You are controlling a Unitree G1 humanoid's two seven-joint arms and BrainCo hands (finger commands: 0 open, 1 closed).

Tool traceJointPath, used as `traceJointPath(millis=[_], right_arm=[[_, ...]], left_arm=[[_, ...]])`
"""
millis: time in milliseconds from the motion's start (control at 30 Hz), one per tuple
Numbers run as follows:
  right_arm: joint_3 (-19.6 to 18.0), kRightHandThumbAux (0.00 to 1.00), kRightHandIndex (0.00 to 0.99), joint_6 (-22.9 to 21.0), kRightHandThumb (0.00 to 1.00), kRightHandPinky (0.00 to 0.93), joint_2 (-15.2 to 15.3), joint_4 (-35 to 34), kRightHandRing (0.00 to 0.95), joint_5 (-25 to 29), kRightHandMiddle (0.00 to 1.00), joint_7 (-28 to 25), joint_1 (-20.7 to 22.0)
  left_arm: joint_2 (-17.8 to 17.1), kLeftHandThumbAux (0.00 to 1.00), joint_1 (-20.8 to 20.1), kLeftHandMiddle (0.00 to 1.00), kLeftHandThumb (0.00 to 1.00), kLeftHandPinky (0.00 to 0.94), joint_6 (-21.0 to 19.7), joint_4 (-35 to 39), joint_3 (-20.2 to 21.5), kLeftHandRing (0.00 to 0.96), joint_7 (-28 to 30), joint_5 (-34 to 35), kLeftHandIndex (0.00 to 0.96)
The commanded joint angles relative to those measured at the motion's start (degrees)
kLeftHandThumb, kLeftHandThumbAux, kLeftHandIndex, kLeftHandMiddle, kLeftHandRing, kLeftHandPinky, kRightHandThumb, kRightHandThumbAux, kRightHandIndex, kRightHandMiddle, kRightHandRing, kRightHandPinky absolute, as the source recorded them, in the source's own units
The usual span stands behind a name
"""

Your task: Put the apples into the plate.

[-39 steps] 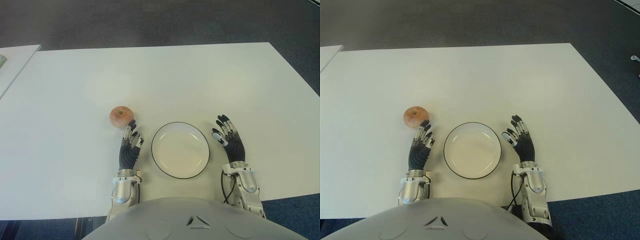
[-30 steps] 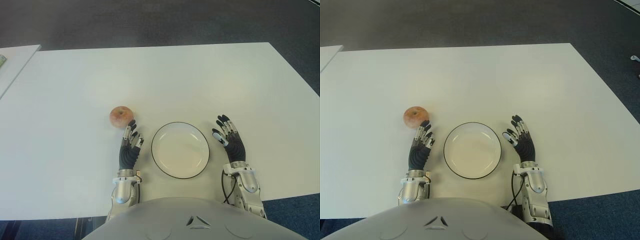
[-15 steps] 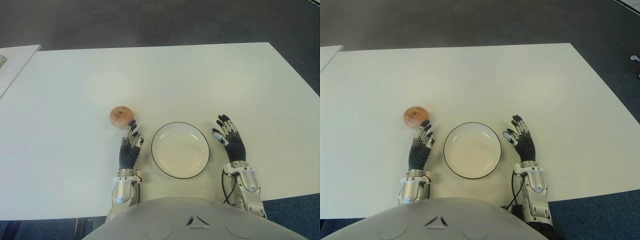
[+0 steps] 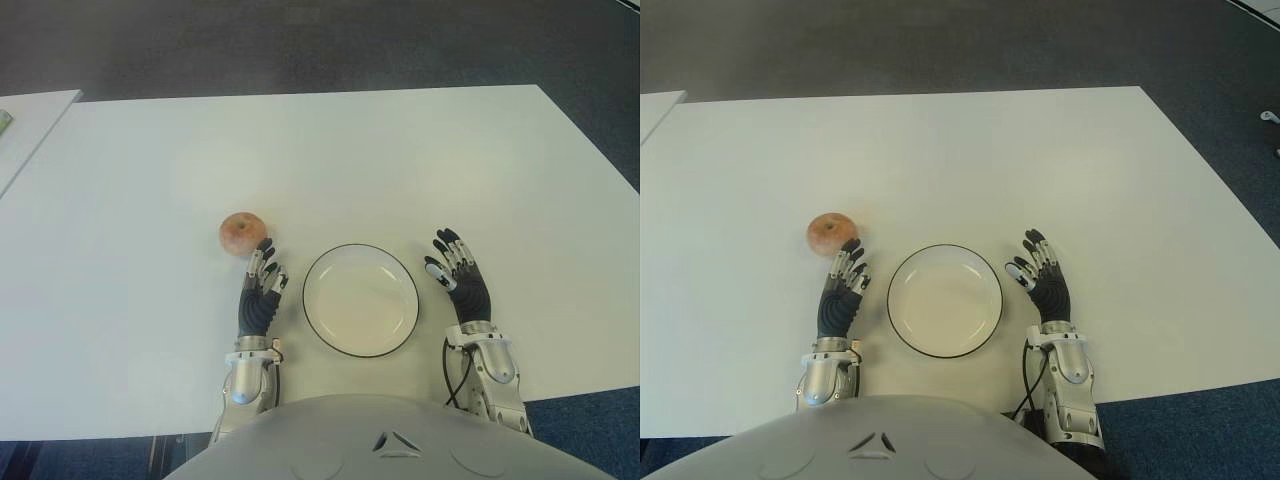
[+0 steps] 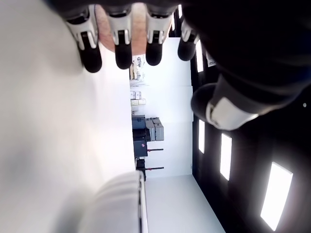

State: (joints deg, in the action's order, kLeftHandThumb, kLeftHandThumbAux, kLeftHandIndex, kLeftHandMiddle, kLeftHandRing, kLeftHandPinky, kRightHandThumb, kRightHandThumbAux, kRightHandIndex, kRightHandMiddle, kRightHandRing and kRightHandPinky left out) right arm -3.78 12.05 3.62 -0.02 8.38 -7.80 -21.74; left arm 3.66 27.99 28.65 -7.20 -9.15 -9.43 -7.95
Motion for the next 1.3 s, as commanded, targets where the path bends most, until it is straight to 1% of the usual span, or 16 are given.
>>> traceJointPath(millis=[33,167,300,367,467,533,667,800,867,900,933,967,1000,1067,1200,1300], right_arm=[[0.0,0.647,0.027,-3.6,0.174,0.023,-0.9,4.7,0.043,-0.7,0.094,1.2,-1.7],[-0.1,0.643,0.036,-3.3,0.186,0.029,-1.1,5.8,0.045,-0.8,0.099,1.4,-1.2],[-0.2,0.639,0.042,-2.7,0.203,0.037,-1.2,7.4,0.048,-0.6,0.104,1.4,-0.6],[-0.2,0.637,0.045,-2.2,0.218,0.051,-1.4,8.7,0.057,-0.7,0.113,1.4,-0.1],[-0.3,0.637,0.047,-1.3,0.230,0.054,-1.6,10.3,0.063,-0.6,0.119,1.3,0.4],[-0.3,0.635,0.047,-0.8,0.237,0.051,-1.7,11.4,0.064,-0.4,0.121,1.1,0.8],[-0.3,0.633,0.045,0.2,0.239,0.048,-1.8,12.9,0.068,-0.4,0.124,0.9,1.3],[-0.4,0.636,0.040,0.9,0.240,0.046,-1.8,14.2,0.074,-0.4,0.129,0.9,1.7],[-0.3,0.636,0.035,1.2,0.238,0.042,-1.8,14.8,0.075,-0.5,0.128,0.9,1.9],[-0.3,0.636,0.033,1.2,0.236,0.041,-1.7,15.2,0.075,-0.6,0.128,0.9,2.0],[-0.3,0.636,0.030,1.3,0.234,0.040,-1.7,15.5,0.077,-0.6,0.128,0.9,2.1],[-0.2,0.635,0.029,1.2,0.233,0.040,-1.7,15.7,0.078,-0.7,0.128,0.9,2.2],[-0.2,0.636,0.026,1.2,0.230,0.039,-1.7,15.9,0.080,-0.7,0.128,1.0,2.3],[-0.1,0.636,0.025,1.1,0.227,0.038,-1.6,16.4,0.082,-0.8,0.129,1.0,2.6],[-0.1,0.640,0.024,0.9,0.219,0.034,-1.6,17.1,0.084,-0.8,0.131,0.9,3.0],[0.0,0.641,0.024,0.9,0.214,0.032,-1.5,17.6,0.085,-0.9,0.131,0.9,3.3]], left_arm=[[-0.6,0.578,0.4,0.090,0.069,0.138,-2.0,-0.6,1.2,0.109,-0.6,-1.0,0.053],[-1.8,0.564,0.4,0.084,0.079,0.123,-4.5,5.3,2.2,0.098,0.6,-0.7,0.058],[-2.6,0.565,2.8,0.085,0.093,0.136,-10.4,19.4,1.4,0.101,3.2,0.5,0.064],[-3.3,0.578,3.9,0.088,0.105,0.148,-12.8,24.4,1.2,0.107,4.5,1.5,0.069],[-3.7,0.586,4.3,0.089,0.113,0.154,-16.1,28.9,0.3,0.111,5.6,1.7,0.073],[-3.9,0.591,3.3,0.090,0.120,0.161,-18.2,30.4,-0.1,0.114,6.3,1.7,0.075],[-4.7,0.597,1.5,0.092,0.130,0.158,-20.2,32.1,-0.4,0.116,7.0,-0.5,0.076],[-8.2,0.585,-1.5,0.093,0.142,0.143,-18.1,31.9,-0.2,0.113,4.9,-12.2,0.074],[-11.3,0.574,-3.6,0.099,0.160,0.147,-15.6,30.8,0.5,0.119,1.8,-21.7,0.075],[-13.6,0.572,-5.4,0.101,0.165,0.149,-14.1,29.4,0.6,0.121,-1.6,-28.6,0.075],[-15.2,0.556,-6.7,0.108,0.203,0.156,-13.2,28.3,0.6,0.127,-4.0,-33.3,0.079],[-17.6,0.550,-8.1,0.110,0.216,0.159,-13.4,27.6,0.3,0.130,-6.2,-39.2,0.081],[-19.2,0.528,-9.0,0.121,0.256,0.166,-13.7,27.1,0.1,0.136,-7.7,-43.1,0.096],[-21.6,0.505,-10.3,0.131,0.294,0.172,-15.1,27.2,-0.3,0.141,-8.4,-48.6,0.113],[-24.2,0.454,-12.2,0.149,0.327,0.169,-18.1,29.9,-0.7,0.147,-4.5,-55.0,0.147],[-26.1,0.432,-13.7,0.151,0.323,0.144,-19.4,34.5,-0.6,0.137,1.8,-59.4,0.157]])
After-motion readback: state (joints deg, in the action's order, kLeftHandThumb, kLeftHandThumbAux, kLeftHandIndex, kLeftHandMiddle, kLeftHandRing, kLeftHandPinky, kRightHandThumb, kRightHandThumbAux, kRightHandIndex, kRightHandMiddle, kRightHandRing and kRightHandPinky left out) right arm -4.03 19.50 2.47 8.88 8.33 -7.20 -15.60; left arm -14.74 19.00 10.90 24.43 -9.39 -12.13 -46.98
